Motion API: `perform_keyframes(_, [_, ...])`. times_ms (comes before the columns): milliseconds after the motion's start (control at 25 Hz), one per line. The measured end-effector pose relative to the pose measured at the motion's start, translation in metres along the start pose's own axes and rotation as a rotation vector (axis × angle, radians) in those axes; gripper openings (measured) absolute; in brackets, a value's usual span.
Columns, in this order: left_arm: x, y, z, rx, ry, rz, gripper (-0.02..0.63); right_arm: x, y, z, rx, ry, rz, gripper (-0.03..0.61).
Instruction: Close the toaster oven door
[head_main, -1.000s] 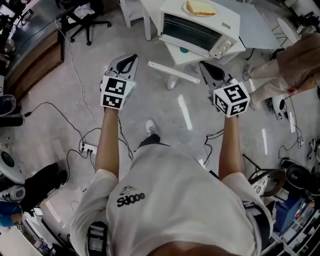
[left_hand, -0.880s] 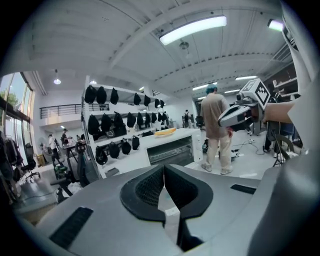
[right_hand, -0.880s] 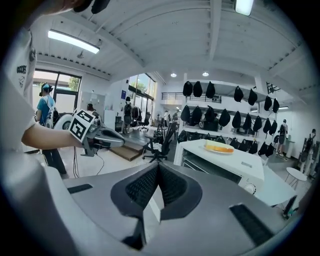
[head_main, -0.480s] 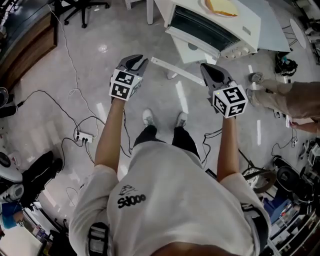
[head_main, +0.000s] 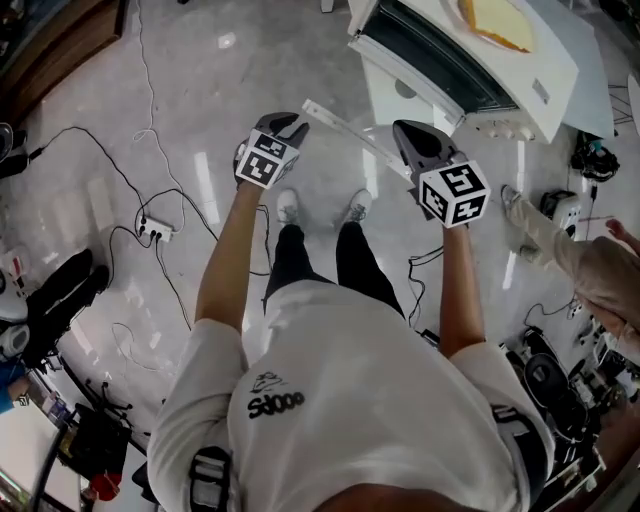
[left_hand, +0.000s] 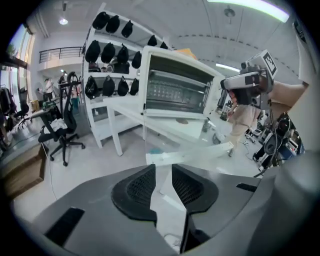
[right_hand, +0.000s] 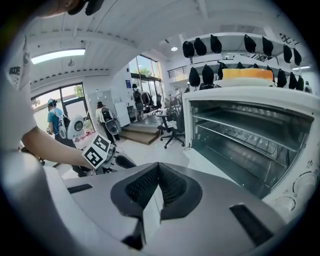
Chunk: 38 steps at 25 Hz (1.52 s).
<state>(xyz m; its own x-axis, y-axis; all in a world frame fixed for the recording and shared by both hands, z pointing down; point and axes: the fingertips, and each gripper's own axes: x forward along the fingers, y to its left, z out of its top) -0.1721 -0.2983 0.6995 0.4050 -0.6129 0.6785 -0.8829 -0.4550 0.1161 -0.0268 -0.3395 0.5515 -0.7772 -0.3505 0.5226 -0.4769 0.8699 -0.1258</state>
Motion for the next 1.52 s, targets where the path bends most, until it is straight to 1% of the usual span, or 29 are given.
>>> perform_keyframes(160, [0.025,0.004,-0.020,-0.038,0.029,0.003,0.115,0.009,-0.017,-0.019,0.034,0.017,-0.024,-0.002])
perform_keyframes(240, [0.037,0.004,-0.027,-0.067,0.025,-0.009,0.118,0.008,-0.020,-0.031,0.043,0.033,-0.048,-0.002])
perform_keyframes(320, [0.049,0.003,-0.030,-0.089,0.004,-0.035,0.134,0.006,-0.022,-0.042,0.054,0.048,-0.070,-0.003])
perform_keyframes(400, [0.059,0.003,-0.027,-0.080,-0.022,-0.057,0.149,0.003,-0.024,-0.049,0.066,0.055,-0.082,-0.002])
perform_keyframes(520, [0.067,0.007,-0.019,-0.061,-0.057,-0.052,0.150,-0.004,-0.029,-0.055,0.070,0.060,-0.104,-0.003])
perform_keyframes(640, [0.069,0.007,-0.016,-0.059,-0.063,-0.049,0.150,-0.016,-0.033,-0.061,0.071,0.069,-0.129,-0.002])
perform_keyframes(720, [0.066,0.004,-0.015,-0.061,-0.064,-0.048,0.135,-0.026,-0.032,-0.064,0.079,0.069,-0.141,-0.003])
perform_keyframes(840, [0.058,0.002,-0.010,-0.070,-0.076,-0.034,0.125,-0.039,-0.029,-0.058,0.076,0.054,-0.163,-0.003])
perform_keyframes(960, [0.047,0.003,-0.002,-0.098,-0.108,-0.022,0.110,-0.050,-0.025,-0.048,0.056,0.032,-0.187,-0.002])
perform_keyframes(1080, [0.033,0.003,0.012,-0.113,-0.154,-0.002,0.091,-0.060,-0.019,-0.037,0.016,0.017,-0.201,-0.002])
perform_keyframes(1280, [0.004,-0.005,0.047,-0.077,-0.220,0.031,0.087,-0.082,-0.006,-0.013,-0.011,-0.026,-0.233,-0.003])
perform_keyframes(1400, [-0.019,-0.007,0.077,-0.074,-0.297,0.046,0.087,-0.095,-0.004,0.005,-0.030,-0.062,-0.265,-0.003])
perform_keyframes(1520, [-0.039,-0.009,0.115,-0.053,-0.382,0.058,0.088,-0.111,-0.010,0.019,-0.033,-0.099,-0.309,-0.002])
